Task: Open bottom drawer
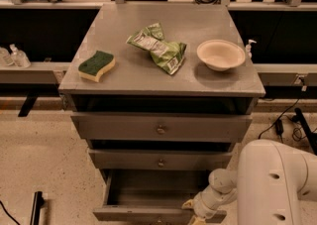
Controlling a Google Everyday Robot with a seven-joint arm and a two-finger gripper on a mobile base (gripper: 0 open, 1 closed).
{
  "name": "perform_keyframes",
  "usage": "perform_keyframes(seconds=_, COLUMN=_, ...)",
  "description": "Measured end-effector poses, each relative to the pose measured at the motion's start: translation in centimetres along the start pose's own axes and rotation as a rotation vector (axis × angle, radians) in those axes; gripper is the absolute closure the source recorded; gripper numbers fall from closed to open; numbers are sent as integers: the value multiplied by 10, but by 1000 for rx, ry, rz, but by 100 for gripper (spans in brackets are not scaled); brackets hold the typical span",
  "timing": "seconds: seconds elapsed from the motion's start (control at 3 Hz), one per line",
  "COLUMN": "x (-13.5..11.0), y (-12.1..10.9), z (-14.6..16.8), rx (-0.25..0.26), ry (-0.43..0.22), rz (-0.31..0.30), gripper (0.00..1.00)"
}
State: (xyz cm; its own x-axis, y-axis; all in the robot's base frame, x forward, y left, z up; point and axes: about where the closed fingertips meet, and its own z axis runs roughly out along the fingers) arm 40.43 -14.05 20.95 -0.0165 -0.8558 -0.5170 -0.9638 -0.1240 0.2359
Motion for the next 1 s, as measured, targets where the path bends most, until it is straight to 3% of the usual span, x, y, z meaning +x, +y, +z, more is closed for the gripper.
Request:
perform_keyframes(seconds=0.67, x=-1, y=3, z=4, rx=-7, ry=-3, rz=1, gripper=3)
perform_keyframes(seconds=1.0, x=3, y=-1, z=-5, rx=28, ry=11, rz=16, gripper=0)
